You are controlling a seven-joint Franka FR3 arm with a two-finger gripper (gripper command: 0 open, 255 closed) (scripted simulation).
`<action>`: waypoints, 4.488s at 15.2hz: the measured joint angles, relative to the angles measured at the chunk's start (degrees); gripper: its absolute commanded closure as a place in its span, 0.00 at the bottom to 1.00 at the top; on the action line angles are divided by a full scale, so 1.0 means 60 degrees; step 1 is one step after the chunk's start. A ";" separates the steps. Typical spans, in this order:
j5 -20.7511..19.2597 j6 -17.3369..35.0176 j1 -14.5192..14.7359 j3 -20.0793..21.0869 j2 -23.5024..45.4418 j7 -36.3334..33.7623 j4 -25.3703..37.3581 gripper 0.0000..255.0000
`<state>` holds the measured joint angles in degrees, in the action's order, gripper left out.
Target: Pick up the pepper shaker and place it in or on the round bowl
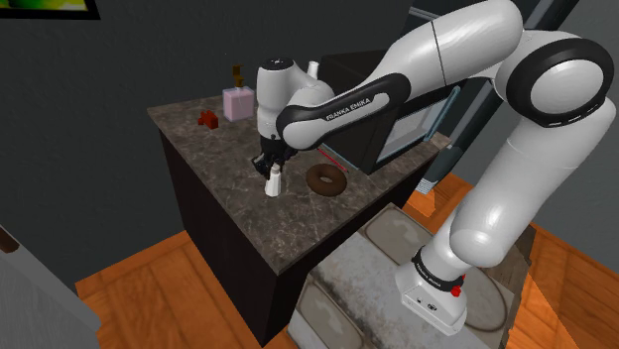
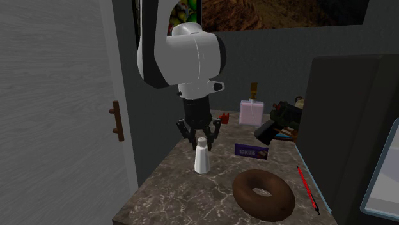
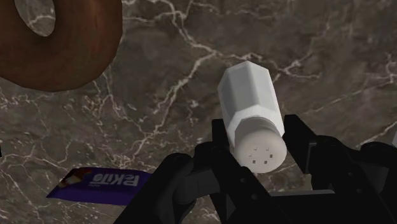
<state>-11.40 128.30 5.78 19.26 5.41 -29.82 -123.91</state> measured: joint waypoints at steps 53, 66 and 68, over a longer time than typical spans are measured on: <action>0.1177 -0.2033 -0.1045 -0.2020 -0.4940 0.4029 -0.2373 1.00; 0.1035 -0.0388 -0.1095 -0.1952 -0.4306 0.3798 -0.3398 1.00; 0.1032 -0.0357 -0.1095 -0.1949 -0.4293 0.3791 -0.3413 1.00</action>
<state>-5.21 126.16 -0.79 7.56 -20.35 -7.07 -144.39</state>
